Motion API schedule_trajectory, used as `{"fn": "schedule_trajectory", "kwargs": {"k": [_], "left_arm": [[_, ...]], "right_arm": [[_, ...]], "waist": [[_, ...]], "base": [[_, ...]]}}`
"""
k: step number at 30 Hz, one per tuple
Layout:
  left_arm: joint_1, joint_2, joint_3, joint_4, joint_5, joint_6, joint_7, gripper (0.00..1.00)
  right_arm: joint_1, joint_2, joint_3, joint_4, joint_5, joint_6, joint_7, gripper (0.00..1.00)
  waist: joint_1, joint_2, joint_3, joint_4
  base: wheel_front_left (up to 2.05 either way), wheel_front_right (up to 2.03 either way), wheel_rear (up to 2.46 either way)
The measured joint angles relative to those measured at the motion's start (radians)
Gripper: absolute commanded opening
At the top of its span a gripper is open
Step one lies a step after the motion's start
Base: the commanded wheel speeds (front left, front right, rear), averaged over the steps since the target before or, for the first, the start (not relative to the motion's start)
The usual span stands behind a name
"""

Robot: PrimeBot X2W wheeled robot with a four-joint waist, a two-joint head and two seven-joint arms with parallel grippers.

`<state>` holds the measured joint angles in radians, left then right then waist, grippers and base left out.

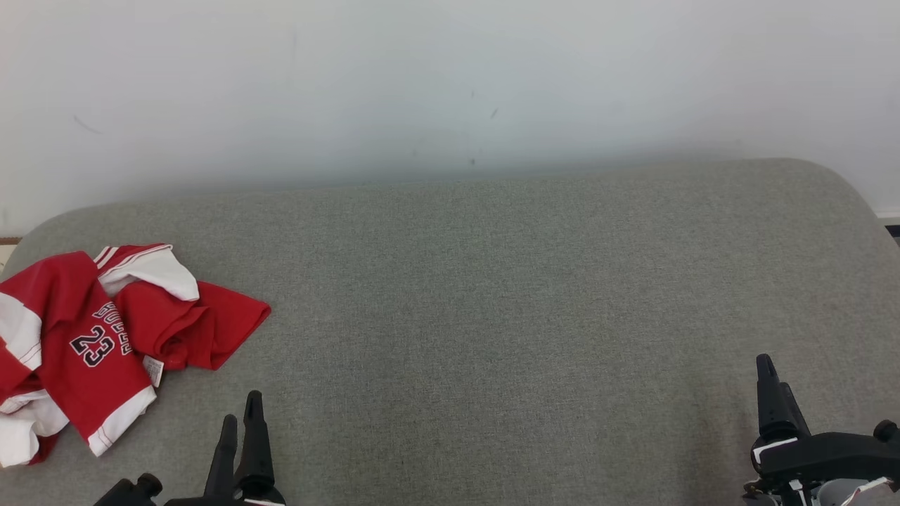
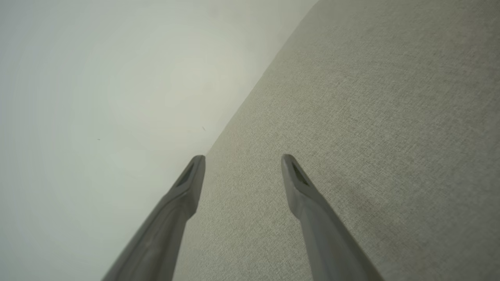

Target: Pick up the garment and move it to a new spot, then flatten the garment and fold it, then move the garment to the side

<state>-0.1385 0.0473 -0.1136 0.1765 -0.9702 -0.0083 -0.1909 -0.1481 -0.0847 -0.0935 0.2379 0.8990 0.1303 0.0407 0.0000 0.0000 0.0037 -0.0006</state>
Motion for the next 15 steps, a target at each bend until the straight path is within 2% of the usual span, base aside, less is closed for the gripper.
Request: {"fn": "schedule_trajectory", "kwargs": {"k": [15], "left_arm": [[0.015, 0.0, -0.008, -0.025, 0.267, 0.064, -0.018, 1.0]], "right_arm": [[0.019, 0.004, 0.055, -0.03, -0.279, 0.0, -0.074, 1.0]], "waist": [[0.0, 0.0, -0.005, -0.001]], "base": [[0.0, 0.0, 0.0]]}}
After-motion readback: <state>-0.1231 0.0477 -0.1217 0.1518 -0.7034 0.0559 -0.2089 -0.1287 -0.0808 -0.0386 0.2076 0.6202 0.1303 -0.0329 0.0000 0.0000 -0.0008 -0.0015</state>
